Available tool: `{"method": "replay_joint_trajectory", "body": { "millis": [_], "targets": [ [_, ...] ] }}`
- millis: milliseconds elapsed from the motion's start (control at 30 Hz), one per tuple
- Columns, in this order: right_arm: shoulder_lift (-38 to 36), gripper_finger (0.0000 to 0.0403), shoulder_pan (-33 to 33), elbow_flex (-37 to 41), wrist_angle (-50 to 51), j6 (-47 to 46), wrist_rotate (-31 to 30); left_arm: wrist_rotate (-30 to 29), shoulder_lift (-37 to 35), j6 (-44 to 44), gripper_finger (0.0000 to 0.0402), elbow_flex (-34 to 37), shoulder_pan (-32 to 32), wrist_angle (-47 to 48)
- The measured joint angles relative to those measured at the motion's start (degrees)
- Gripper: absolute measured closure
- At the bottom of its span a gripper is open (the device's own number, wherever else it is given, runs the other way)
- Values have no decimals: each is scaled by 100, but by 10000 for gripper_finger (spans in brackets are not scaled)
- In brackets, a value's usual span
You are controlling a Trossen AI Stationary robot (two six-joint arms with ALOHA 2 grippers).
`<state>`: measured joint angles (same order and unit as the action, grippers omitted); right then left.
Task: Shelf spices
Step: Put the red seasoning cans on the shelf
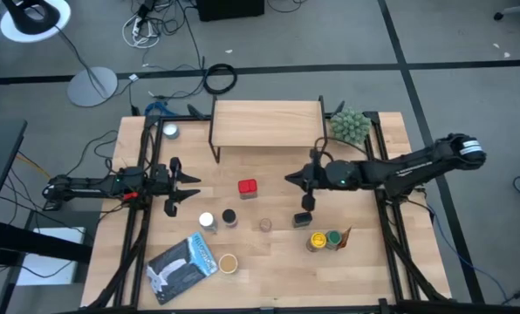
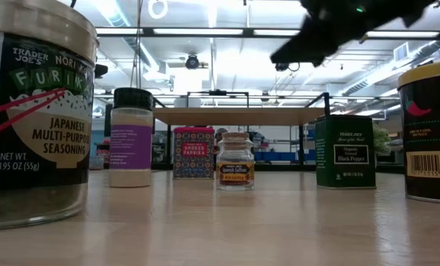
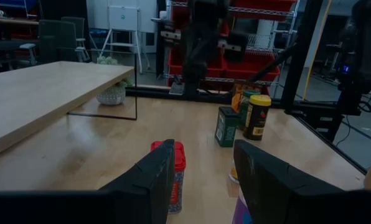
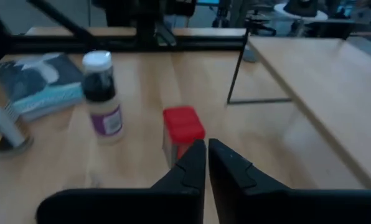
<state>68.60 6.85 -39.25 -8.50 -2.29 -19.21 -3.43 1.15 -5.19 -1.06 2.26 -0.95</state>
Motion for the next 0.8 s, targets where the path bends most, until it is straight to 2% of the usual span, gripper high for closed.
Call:
{"method": "replay_joint_trajectory", "body": {
  "millis": [200, 400, 533, 667, 800],
  "targets": [
    [692, 320, -225, -777, 7, 453, 355, -1, 1, 0, 232, 0, -1, -2],
    [1423, 233, -516, -1488, 329, 661, 1190, -1, 2, 0, 232, 0, -1, -2],
    [1987, 170, -620, -1974, 516, 1189, 1597, -1, 1, 0, 232, 0, 0, -4],
    [2576, 114, -650, -2577, 773, 1562, 1649, -1, 2, 0, 232, 2, -1, -57],
    [3218, 79, -665, -3205, 1341, 1544, 1639, -2, 0, 0, 232, 2, 1, -88]
  ]
}}
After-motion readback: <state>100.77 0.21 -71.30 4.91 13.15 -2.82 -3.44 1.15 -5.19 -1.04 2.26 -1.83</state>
